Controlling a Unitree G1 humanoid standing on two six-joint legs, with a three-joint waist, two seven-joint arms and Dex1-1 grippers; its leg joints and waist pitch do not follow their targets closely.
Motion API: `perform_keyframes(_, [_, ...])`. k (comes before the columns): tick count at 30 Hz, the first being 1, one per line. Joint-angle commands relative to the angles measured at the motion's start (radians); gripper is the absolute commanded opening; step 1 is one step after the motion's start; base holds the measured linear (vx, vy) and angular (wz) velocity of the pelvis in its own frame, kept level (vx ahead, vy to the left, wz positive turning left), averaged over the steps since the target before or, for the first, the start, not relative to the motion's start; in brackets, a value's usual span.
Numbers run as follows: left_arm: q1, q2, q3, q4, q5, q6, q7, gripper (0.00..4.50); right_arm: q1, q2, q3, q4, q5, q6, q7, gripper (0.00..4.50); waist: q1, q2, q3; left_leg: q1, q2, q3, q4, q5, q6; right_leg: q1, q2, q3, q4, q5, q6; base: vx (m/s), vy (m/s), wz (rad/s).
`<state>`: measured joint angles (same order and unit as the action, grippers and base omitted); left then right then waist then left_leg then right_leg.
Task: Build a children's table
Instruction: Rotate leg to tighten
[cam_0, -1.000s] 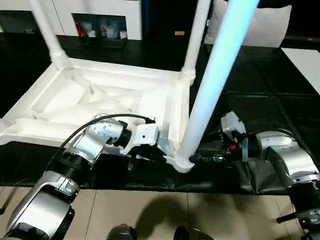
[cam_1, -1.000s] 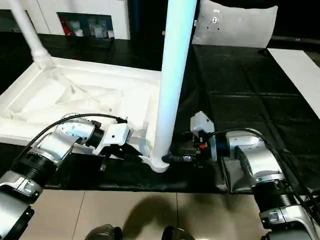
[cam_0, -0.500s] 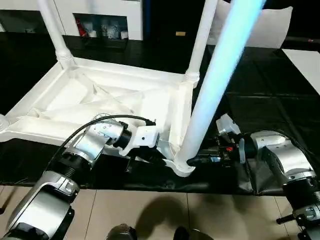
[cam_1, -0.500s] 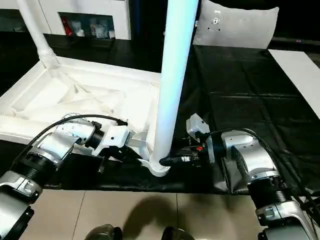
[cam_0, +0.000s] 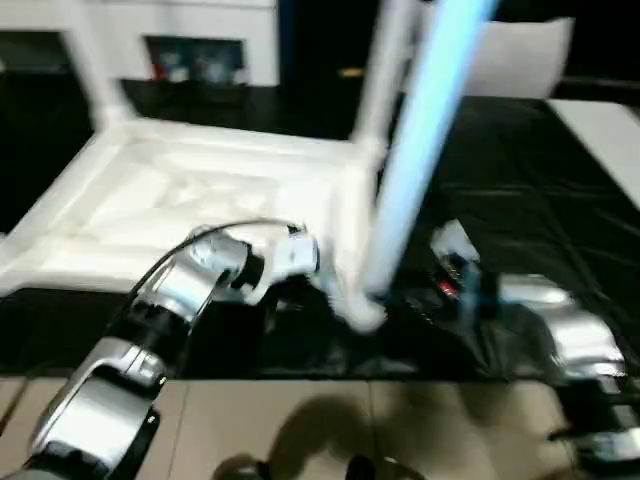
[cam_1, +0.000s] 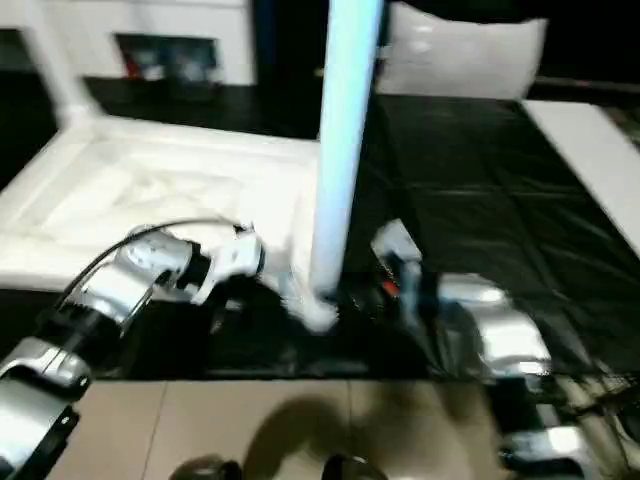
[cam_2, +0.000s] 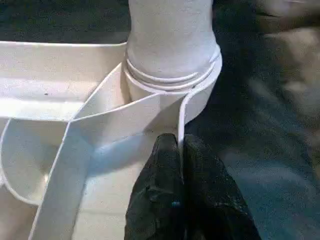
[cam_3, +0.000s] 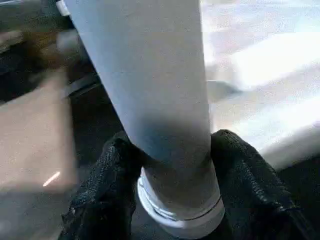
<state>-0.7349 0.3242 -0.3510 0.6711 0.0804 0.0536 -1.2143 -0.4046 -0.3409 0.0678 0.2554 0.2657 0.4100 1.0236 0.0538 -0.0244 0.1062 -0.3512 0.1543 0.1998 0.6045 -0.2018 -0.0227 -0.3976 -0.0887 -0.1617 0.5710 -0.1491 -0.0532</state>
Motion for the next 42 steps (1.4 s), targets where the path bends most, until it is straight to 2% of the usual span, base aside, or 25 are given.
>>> perform_keyframes(1, [-0.016,-0.073,-0.006,-0.001,-0.012,0.054,0.080,0.00,-0.038,0.052,-0.001,-0.001,0.000,0.033,-0.113,1.93,-0.011,-0.001,-0.062,0.010,0.080,-0.064,-0.071,-0.266,0.006,0.055,-0.108,0.055,-0.132,-0.660,0.018,0.000,0.000,0.00])
perform_keyframes(2, [-0.025,-0.088,0.001,0.010,-0.008,0.077,0.116,0.00,-0.049,0.070,-0.011,0.007,-0.006,0.041,-0.154,1.93,-0.022,0.004,-0.065,0.007,0.089,-0.068,-0.075,-0.274,0.014,0.060,-0.108,0.052,-0.129,-0.608,0.005,0.000,0.000,0.00])
perform_keyframes(3, [-0.041,-0.111,0.012,0.030,-0.001,0.108,0.164,0.00,-0.063,0.093,-0.023,0.014,-0.016,0.051,-0.211,1.93,-0.030,0.004,-0.064,0.001,0.094,-0.072,-0.078,-0.275,0.016,0.063,-0.107,0.050,-0.125,-0.580,-0.002,0.000,0.000,0.00])
perform_keyframes(4, [-0.049,-0.122,0.016,0.039,0.001,0.122,0.185,0.00,-0.071,0.106,-0.030,0.021,-0.023,0.053,-0.243,1.93,-0.035,0.007,-0.066,0.007,0.100,-0.073,-0.079,-0.290,0.014,0.059,-0.109,0.050,-0.124,-0.543,-0.018,0.000,0.000,0.00])
perform_keyframes(6, [-0.089,-0.178,0.040,0.090,0.009,0.169,0.301,0.00,-0.107,0.175,-0.066,0.056,-0.058,0.070,-0.424,1.92,-0.042,0.006,-0.069,0.007,0.094,-0.067,-0.076,-0.274,0.017,0.057,-0.113,0.058,-0.120,-0.493,-0.049,0.000,0.000,0.00])
perform_keyframes(8, [-0.113,-0.222,0.061,0.118,0.024,0.187,0.397,0.00,-0.129,0.235,-0.103,0.080,-0.085,0.070,-0.574,1.91,-0.045,0.006,-0.073,0.003,0.092,-0.065,-0.074,-0.222,0.021,0.058,-0.116,0.064,-0.109,-0.432,-0.083,0.000,0.000,0.00])
perform_keyframes(9, [-0.121,-0.241,0.069,0.127,0.029,0.191,0.441,0.00,-0.136,0.260,-0.113,0.091,-0.097,0.059,-0.631,1.91,-0.047,0.005,-0.075,0.000,0.091,-0.063,-0.075,-0.205,0.027,0.059,-0.114,0.065,-0.107,-0.408,-0.093,0.000,0.000,0.00])
perform_keyframes(12, [-0.143,-0.288,0.076,0.158,0.052,0.175,0.566,0.00,-0.143,0.290,-0.108,0.121,-0.135,-0.018,-0.710,1.91,-0.043,0.002,-0.089,0.001,0.094,-0.057,-0.069,-0.122,0.057,0.057,-0.112,0.076,-0.081,-0.258,-0.150,0.000,0.000,0.00])
perform_keyframes(13, [-0.143,-0.289,0.075,0.159,0.054,0.175,0.568,0.00,-0.142,0.291,-0.107,0.122,-0.136,-0.022,-0.710,1.91,-0.039,0.003,-0.098,-0.013,0.091,-0.055,-0.065,-0.045,0.090,0.068,-0.113,0.079,-0.058,-0.140,-0.182,0.051,-0.009,0.02])
perform_keyframes(14, [-0.146,-0.293,0.074,0.164,0.056,0.177,0.573,0.00,-0.140,0.294,-0.112,0.121,-0.136,-0.042,-0.713,2.45,-0.036,0.003,-0.097,-0.011,0.093,-0.052,-0.061,0.018,0.137,0.060,-0.111,0.082,-0.044,-0.034,-0.208,0.054,-0.015,0.01])
perform_keyframes(16, [-0.150,-0.296,0.079,0.170,0.054,0.178,0.576,0.00,-0.130,0.292,-0.114,0.107,-0.138,-0.053,-0.704,2.58,-0.032,0.001,-0.095,-0.014,0.088,-0.048,-0.055,0.052,0.195,0.060,-0.112,0.083,-0.033,0.041,-0.235,0.027,-0.008,0.00])
perform_keyframes(17, [-0.151,-0.295,0.079,0.171,0.056,0.177,0.573,0.00,-0.126,0.288,-0.114,0.100,-0.140,-0.056,-0.700,2.60,-0.029,0.000,-0.096,-0.017,0.086,-0.046,-0.054,0.044,0.213,0.064,-0.113,0.082,-0.034,0.031,-0.234,0.000,0.000,0.00])
perform_keyframes(19, [-0.145,-0.285,0.076,0.164,0.055,0.169,0.550,0.00,-0.114,0.276,-0.119,0.087,-0.137,-0.066,-0.683,2.76,-0.022,-0.001,-0.092,-0.018,0.084,-0.044,-0.054,0.015,0.211,0.063,-0.111,0.080,-0.045,-0.036,-0.215,0.000,0.000,0.00])
perform_keyframes(21, [-0.134,-0.269,0.069,0.158,0.059,0.141,0.516,0.00,-0.099,0.254,-0.129,0.073,-0.132,-0.084,-0.664,3.02,-0.017,0.001,-0.086,-0.014,0.086,-0.045,-0.059,-0.045,0.176,0.062,-0.107,0.076,-0.062,-0.166,-0.178,0.000,0.000,0.00])
perform_keyframes(25, [-0.102,-0.220,0.049,0.134,0.058,0.089,0.431,0.00,-0.070,0.173,-0.143,0.059,-0.098,-0.131,-0.558,3.45,-0.012,0.002,-0.081,-0.008,0.089,-0.046,-0.064,-0.098,0.140,0.059,-0.105,0.078,-0.075,-0.250,-0.140,0.000,0.000,0.00])
perform_keyframes(27, [-0.094,-0.204,0.042,0.126,0.061,0.074,0.409,0.00,-0.064,0.145,-0.146,0.056,-0.085,-0.139,-0.506,3.55,-0.013,0.001,-0.081,-0.009,0.089,-0.048,-0.065,-0.112,0.136,0.061,-0.103,0.076,-0.073,-0.261,-0.136,0.000,0.000,0.00])
perform_keyframes(29, [-0.078,-0.169,0.026,0.112,0.064,0.046,0.346,0.00,-0.047,0.065,-0.134,0.037,-0.046,-0.141,-0.342,3.80,-0.012,0.001,-0.080,-0.009,0.089,-0.047,-0.064,-0.121,0.133,0.062,-0.107,0.079,-0.076,-0.277,-0.133,0.000,0.000,0.00])
perform_keyframes(31, [-0.065,-0.136,0.009,0.100,0.060,0.020,0.269,0.00,-0.030,-0.017,-0.112,0.011,-0.014,-0.137,-0.179,3.89,-0.008,-0.001,-0.080,-0.012,0.085,-0.045,-0.062,-0.123,0.150,0.066,-0.104,0.079,-0.076,-0.273,-0.130,0.000,0.000,0.00])
perform_keyframes(32, [-0.061,-0.127,0.003,0.097,0.060,-0.002,0.247,0.00,-0.028,-0.037,-0.107,0.007,-0.008,-0.141,-0.143,3.94,-0.004,0.003,-0.080,-0.011,0.090,-0.047,-0.063,-0.117,0.155,0.063,-0.105,0.079,-0.074,-0.267,-0.130,0.000,0.000,0.00])
perform_keyframes(35, [-0.051,-0.096,-0.017,0.084,0.059,-0.034,0.173,0.00,-0.031,-0.092,-0.094,0.006,0.020,-0.125,-0.043,4.18,-0.008,0.002,-0.079,-0.011,0.088,-0.048,-0.063,-0.134,0.148,0.063,-0.106,0.077,-0.079,-0.299,-0.132,0.000,0.000,0.00])
perform_keyframes(38, [-0.032,-0.062,-0.041,0.058,0.045,-0.100,0.070,0.00,-0.035,-0.144,-0.060,0.016,0.018,-0.152,0.063,4.41,-0.002,0.003,-0.080,-0.010,0.092,-0.049,-0.064,-0.129,0.138,0.060,-0.104,0.076,-0.078,-0.308,-0.132,0.000,0.000,0.00])
perform_keyframes(39, [-0.023,-0.047,-0.050,0.044,0.035,-0.129,0.023,0.00,-0.037,-0.163,-0.043,0.022,0.006,-0.184,0.101,4.41,-0.001,0.001,-0.080,-0.009,0.094,-0.049,-0.065,-0.133,0.138,0.060,-0.104,0.076,-0.078,-0.308,-0.132,0.000,0.000,0.00])
perform_keyframes(40, [-0.017,-0.035,-0.056,0.034,0.030,-0.138,-0.008,0.00,-0.038,-0.176,-0.030,0.028,-0.001,-0.205,0.129,4.41,0.003,0.004,-0.081,-0.007,0.098,-0.048,-0.065,-0.131,0.134,0.057,-0.106,0.078,-0.074,-0.295,-0.137,0.000,0.000,0.00])
perform_keyframes(41, [-0.011,-0.022,-0.065,0.023,0.025,-0.159,-0.046,0.00,-0.037,-0.193,-0.013,0.031,0.003,-0.213,0.179,4.41,0.009,0.006,-0.081,-0.003,0.100,-0.047,-0.066,-0.131,0.128,0.054,-0.106,0.079,-0.073,-0.284,-0.145,0.000,0.000,0.00])
perform_keyframes(42, [-0.009,-0.012,-0.071,0.017,0.021,-0.173,-0.074,0.00,-0.036,-0.206,0.001,0.033,0.006,-0.214,0.218,4.41,0.011,0.004,-0.081,-0.003,0.100,-0.046,-0.067,-0.129,0.127,0.055,-0.105,0.080,-0.070,-0.277,-0.148,0.000,0.000,0.00])
